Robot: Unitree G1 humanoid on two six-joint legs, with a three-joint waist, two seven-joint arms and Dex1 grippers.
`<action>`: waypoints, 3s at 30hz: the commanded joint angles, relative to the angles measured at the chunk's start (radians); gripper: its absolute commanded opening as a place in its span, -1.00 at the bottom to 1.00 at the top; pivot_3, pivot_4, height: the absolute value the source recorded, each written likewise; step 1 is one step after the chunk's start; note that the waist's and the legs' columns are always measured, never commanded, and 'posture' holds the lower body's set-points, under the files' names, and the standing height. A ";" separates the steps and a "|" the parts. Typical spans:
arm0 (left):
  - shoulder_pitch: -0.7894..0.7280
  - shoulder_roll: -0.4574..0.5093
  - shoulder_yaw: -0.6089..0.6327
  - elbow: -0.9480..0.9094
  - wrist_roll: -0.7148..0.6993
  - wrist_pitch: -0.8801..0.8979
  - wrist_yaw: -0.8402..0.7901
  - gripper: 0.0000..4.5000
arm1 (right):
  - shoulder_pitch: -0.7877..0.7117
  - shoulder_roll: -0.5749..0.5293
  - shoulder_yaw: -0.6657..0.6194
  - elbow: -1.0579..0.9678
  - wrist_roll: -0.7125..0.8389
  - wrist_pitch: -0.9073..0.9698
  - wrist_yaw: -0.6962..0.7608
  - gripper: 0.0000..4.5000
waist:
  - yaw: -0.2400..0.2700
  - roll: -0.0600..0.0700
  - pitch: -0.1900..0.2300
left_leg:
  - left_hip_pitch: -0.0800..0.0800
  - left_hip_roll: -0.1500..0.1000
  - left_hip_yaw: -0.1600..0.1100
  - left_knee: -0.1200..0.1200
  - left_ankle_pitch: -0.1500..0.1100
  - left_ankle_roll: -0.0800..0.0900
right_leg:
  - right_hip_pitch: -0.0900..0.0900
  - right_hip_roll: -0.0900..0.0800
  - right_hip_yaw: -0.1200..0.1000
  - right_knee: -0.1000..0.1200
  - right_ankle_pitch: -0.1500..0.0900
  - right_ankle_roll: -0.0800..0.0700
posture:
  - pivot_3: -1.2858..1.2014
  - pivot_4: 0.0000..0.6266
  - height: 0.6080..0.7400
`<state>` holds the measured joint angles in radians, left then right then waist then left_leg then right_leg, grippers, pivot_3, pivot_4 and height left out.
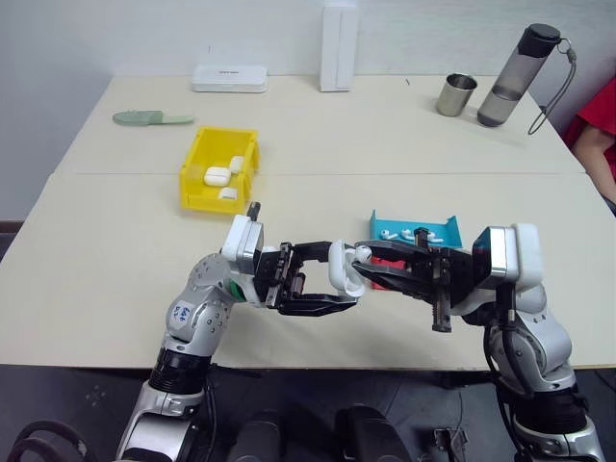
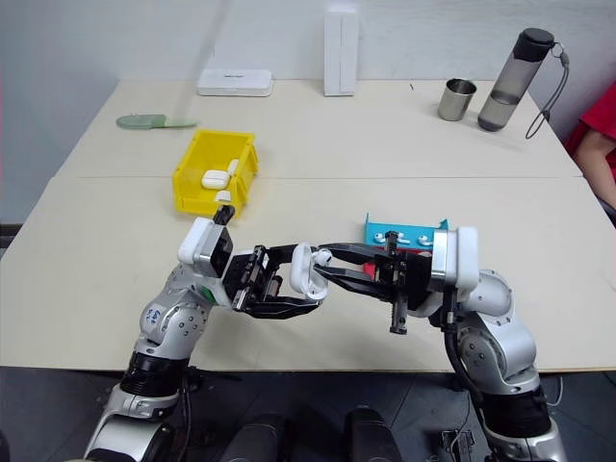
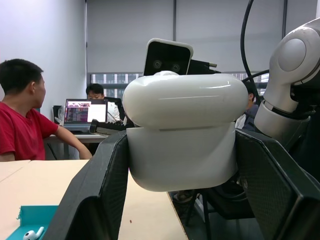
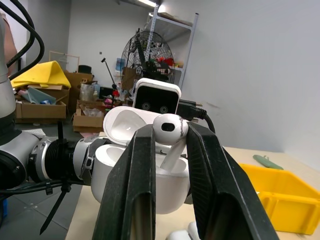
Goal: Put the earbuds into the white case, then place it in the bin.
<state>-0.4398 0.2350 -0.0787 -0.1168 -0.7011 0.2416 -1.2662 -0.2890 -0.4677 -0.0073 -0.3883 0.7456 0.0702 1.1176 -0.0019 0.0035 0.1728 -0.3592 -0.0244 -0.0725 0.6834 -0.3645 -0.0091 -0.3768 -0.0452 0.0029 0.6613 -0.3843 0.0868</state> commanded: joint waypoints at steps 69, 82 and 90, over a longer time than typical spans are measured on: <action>-0.027 -0.034 0.034 -0.045 -0.012 -0.072 -0.017 0.25 | -0.076 -0.154 -0.033 0.015 0.002 0.110 0.059 -0.79 | 0.003 -0.001 0.000 | 0.000 0.000 0.000 0.000 0.000 0.000 | 0.000 0.000 0.000 -0.001 0.000 0.000 | 0.03 -0.52 1.00; -0.009 0.001 0.022 -0.025 0.017 -0.076 -0.029 0.25 | -0.178 -0.308 0.024 0.001 -0.087 0.174 0.157 -0.79 | 0.004 -0.001 0.000 | 0.000 0.000 0.000 0.000 0.000 0.000 | 0.000 0.000 0.000 -0.001 0.000 0.000 | 0.03 -0.52 1.00; -0.013 -0.003 0.010 -0.005 0.032 -0.094 -0.032 0.25 | -0.248 -0.331 0.090 -0.045 -0.093 0.295 0.128 -0.79 | 0.004 -0.001 0.001 | 0.000 0.000 0.000 0.000 0.000 0.000 | 0.000 0.000 0.000 -0.001 0.000 0.000 | 0.03 -0.52 1.00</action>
<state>-0.4371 0.2502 -0.0898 -0.0918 -0.6378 0.1867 -1.3027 -0.5363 -0.7866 0.0400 -0.4023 0.6675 0.3282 1.2372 0.0021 0.0024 0.1734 -0.3592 -0.0241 -0.0726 0.6830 -0.3645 -0.0090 -0.3765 -0.0453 0.0028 0.6600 -0.3843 0.0868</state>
